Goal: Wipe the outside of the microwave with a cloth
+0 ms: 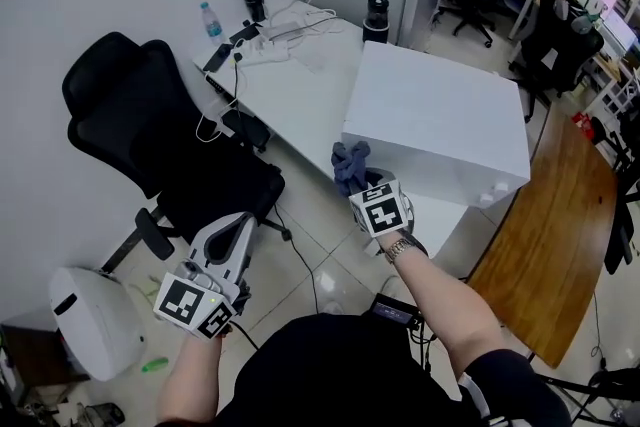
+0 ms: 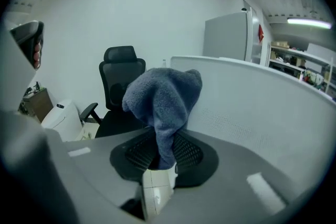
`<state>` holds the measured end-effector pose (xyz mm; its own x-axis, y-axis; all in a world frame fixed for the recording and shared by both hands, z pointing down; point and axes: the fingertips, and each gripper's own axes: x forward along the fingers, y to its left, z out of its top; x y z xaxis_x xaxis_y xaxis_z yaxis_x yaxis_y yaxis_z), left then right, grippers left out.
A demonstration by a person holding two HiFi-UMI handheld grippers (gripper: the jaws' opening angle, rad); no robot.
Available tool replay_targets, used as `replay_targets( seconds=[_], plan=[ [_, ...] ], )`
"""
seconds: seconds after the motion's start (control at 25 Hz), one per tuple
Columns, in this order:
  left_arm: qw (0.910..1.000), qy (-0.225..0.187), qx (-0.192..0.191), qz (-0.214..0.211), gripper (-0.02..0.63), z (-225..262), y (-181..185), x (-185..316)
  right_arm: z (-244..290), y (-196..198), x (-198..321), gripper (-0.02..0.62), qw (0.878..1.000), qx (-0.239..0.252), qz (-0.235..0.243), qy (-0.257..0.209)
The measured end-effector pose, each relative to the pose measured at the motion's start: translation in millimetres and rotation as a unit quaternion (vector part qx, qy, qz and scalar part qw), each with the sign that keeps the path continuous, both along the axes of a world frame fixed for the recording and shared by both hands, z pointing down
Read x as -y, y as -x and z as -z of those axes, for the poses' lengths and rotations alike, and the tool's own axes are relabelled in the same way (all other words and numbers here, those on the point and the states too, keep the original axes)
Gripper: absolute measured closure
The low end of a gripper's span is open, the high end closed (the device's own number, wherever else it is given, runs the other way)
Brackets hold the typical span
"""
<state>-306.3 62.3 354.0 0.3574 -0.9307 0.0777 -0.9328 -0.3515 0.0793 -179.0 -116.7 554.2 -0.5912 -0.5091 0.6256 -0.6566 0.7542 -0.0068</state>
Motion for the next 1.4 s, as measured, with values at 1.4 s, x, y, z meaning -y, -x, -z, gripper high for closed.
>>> replay_targets(
  seconds=[1.4],
  plan=[
    [0.9948,-0.008,-0.026,-0.098,0.601,-4,-46,38,0,-158,26,0.514,0.981,0.002,-0.192,0.023]
  ],
)
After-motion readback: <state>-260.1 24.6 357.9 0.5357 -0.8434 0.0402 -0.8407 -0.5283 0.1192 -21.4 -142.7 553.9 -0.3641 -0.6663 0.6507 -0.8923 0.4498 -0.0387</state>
